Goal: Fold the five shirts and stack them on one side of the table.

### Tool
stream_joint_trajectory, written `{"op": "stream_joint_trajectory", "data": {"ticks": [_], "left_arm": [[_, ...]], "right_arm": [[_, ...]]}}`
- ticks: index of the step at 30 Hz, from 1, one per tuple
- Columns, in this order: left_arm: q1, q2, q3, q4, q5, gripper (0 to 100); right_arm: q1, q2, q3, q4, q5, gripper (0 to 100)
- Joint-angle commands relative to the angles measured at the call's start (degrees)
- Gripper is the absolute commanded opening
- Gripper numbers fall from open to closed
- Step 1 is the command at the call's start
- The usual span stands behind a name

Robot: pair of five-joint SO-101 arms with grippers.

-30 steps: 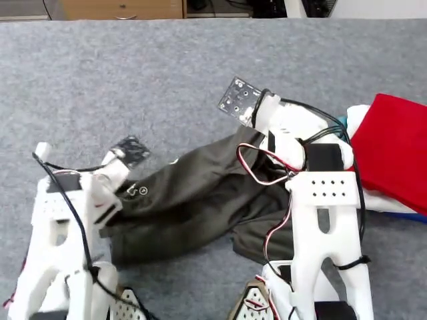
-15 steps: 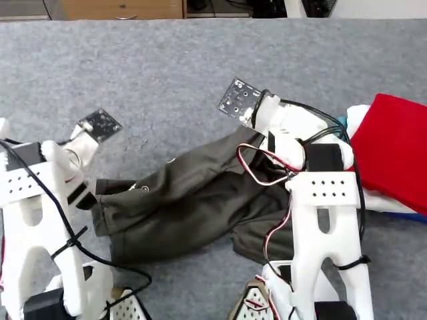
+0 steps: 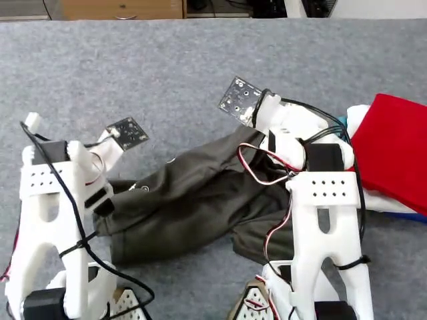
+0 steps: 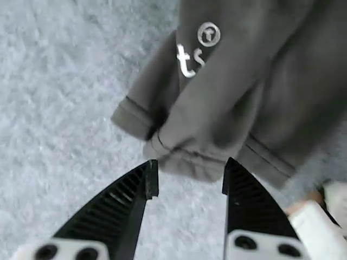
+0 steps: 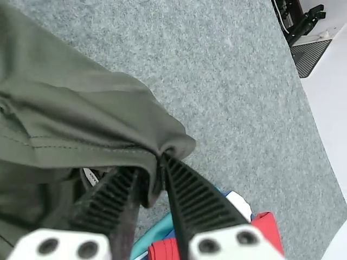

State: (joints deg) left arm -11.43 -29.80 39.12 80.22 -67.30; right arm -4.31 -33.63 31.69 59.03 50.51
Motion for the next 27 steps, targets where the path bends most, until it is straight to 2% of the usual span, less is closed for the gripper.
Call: {"op": "stream_joint_trajectory", "data": {"ticks": [1,7,21,23,27], "left_arm": [[0.79,0.13,3.52,-5.71,0.09,21],[1.58,0.13,7.74,-6.77,-2.2,20],[1.58,0.22,18.46,-19.96,-2.11,20],[1.58,0.22,20.13,-21.8,-1.93,18],[1.85,-0.4,20.66,-22.68,-2.2,5]], "right_arm": [[1.19,-0.75,-0.31,-0.88,0.0,0.2],[1.19,-0.66,-0.04,-0.88,0.0,0.2],[1.19,-0.66,-0.04,-0.88,0.0,0.2],[1.19,-0.66,-0.04,-0.88,0.0,0.2],[1.19,-0.75,-0.04,-0.88,0.0,0.2]]}}
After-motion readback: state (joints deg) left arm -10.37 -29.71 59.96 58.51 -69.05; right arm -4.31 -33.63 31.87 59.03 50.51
